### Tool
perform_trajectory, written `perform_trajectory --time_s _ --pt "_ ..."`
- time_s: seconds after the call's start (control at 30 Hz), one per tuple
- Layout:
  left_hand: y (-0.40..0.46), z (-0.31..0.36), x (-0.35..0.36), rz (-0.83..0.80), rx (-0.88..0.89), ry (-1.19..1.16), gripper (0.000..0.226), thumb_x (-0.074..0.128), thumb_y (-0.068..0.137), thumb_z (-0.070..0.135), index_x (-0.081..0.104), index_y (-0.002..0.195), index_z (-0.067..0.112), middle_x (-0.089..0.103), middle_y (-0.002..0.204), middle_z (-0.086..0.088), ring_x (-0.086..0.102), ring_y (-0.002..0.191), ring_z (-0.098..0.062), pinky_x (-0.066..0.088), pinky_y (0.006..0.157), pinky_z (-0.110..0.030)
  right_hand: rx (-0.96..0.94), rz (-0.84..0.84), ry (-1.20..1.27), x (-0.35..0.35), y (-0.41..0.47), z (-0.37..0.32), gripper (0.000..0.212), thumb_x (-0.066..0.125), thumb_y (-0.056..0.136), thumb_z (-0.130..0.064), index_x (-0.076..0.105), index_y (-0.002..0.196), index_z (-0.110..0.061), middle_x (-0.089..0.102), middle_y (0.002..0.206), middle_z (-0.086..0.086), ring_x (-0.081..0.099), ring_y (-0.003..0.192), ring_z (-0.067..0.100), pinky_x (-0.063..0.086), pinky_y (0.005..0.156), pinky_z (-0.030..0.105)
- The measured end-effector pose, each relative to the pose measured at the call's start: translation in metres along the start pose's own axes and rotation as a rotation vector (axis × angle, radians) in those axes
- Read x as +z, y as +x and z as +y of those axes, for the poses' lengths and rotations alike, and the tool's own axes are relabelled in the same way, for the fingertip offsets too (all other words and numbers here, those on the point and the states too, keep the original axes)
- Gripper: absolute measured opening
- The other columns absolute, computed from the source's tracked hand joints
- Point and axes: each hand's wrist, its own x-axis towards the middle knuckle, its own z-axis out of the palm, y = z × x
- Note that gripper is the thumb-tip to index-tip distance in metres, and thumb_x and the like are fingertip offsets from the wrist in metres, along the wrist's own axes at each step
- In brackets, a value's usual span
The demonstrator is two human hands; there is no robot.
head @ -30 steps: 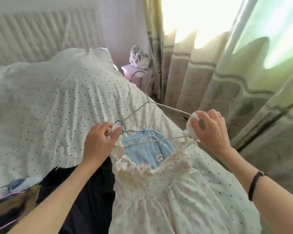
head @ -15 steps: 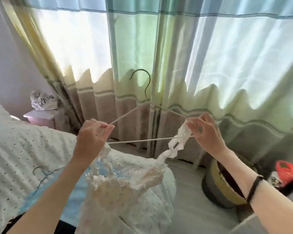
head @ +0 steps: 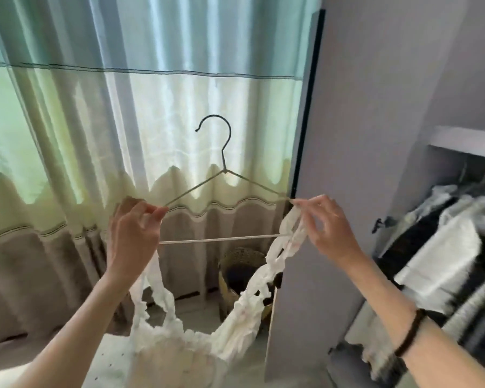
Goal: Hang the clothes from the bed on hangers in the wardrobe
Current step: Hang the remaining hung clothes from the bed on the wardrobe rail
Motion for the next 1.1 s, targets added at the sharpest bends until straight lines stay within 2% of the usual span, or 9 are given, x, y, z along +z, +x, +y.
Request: perform_trajectory --time_s 0.1,0.23,0.3,0.4,0.53,0.7,0.83,0.97,1.1 --pt "-0.006 0.037 0.047 -0.042 0.108 -0.017 0.014 0.065 0.085 0.017 0.065 0.074 0.008 0.054 0.081 0.004 0.046 0.084 -0.021 0.033 0.078 -0.038 0.084 0.000 -0.054 -0.034 -0.023 0.042 0.040 0.036 0.090 -0.032 0.066 0.112 -0.017 0.059 0.090 0.001 0.053 0.085 0.018 0.038 0.085 0.027" --pt "-0.022 0.067 0.106 -0.127 0.169 -0.049 0.018 0.065 0.086 0.022 0.066 0.075 0.008 0.061 0.077 0.001 0.046 0.083 -0.022 0.028 0.075 -0.038 0.194 -0.003 -0.118 -0.077 -0.055 0.080 0.036 0.039 0.090 -0.028 0.067 0.106 -0.012 0.055 0.089 -0.010 0.044 0.086 0.000 0.036 0.086 0.020" --pt "-0.028 0.078 0.130 -0.182 0.189 -0.089 0.015 0.065 0.086 0.019 0.066 0.076 0.008 0.064 0.079 -0.002 0.048 0.084 -0.026 0.027 0.075 -0.037 0.240 -0.025 -0.170 -0.094 -0.069 0.091 0.035 0.039 0.089 -0.029 0.066 0.099 -0.010 0.052 0.088 -0.012 0.044 0.086 -0.001 0.036 0.083 0.015" --pt "-0.038 0.093 0.159 -0.249 0.215 -0.146 0.011 0.065 0.085 0.015 0.066 0.076 0.009 0.063 0.078 0.000 0.046 0.083 -0.023 0.020 0.074 -0.033 0.343 -0.032 -0.215 -0.113 -0.090 0.100 0.030 0.038 0.087 -0.033 0.062 0.084 -0.015 0.050 0.079 -0.012 0.047 0.078 0.002 0.038 0.075 0.019" --pt "-0.041 0.110 0.198 -0.349 0.264 -0.226 0.014 0.065 0.085 0.018 0.065 0.075 0.009 0.063 0.077 0.000 0.046 0.081 -0.023 0.023 0.075 -0.035 0.502 0.041 -0.246 -0.132 -0.105 0.097 0.021 0.047 0.083 -0.041 0.047 0.064 -0.034 0.047 0.063 -0.014 0.050 0.069 0.001 0.032 0.062 0.015" --pt "-0.036 0.131 0.250 -0.517 0.375 -0.314 0.018 0.056 0.090 0.022 0.067 0.085 0.008 0.064 0.086 -0.005 0.050 0.084 -0.029 0.031 0.076 -0.039 0.704 0.086 -0.251 -0.142 -0.125 0.091 0.042 0.063 0.084 -0.036 0.057 0.059 -0.002 0.049 0.059 0.007 0.045 0.055 0.015 0.034 0.057 0.029" --pt "-0.047 0.153 0.280 -0.626 0.438 -0.407 0.024 0.048 0.094 0.022 0.065 0.095 0.005 0.064 0.097 -0.010 0.050 0.092 -0.030 0.029 0.079 -0.030 0.819 0.088 -0.207 -0.146 -0.145 0.072 0.043 0.061 0.088 -0.024 0.048 0.052 -0.003 0.032 0.044 -0.007 0.031 0.046 0.007 0.024 0.048 0.020" --pt "-0.060 0.184 0.301 -0.718 0.475 -0.474 0.025 0.044 0.098 0.022 0.063 0.098 0.006 0.061 0.100 -0.008 0.046 0.096 -0.027 0.028 0.077 -0.027 0.921 0.113 -0.156 -0.158 -0.169 0.051 0.039 0.056 0.091 -0.022 0.048 0.058 -0.003 0.034 0.054 -0.004 0.031 0.051 0.004 0.026 0.053 0.019" --pt "-0.077 0.208 0.319 -0.860 0.472 -0.484 0.027 0.043 0.098 0.024 0.063 0.099 0.007 0.061 0.099 -0.008 0.048 0.099 -0.030 0.037 0.073 -0.036 1.029 0.070 -0.078 -0.166 -0.182 0.034 0.033 0.048 0.095 -0.024 0.057 0.066 -0.012 0.053 0.073 0.007 0.044 0.063 0.004 0.033 0.062 0.015"
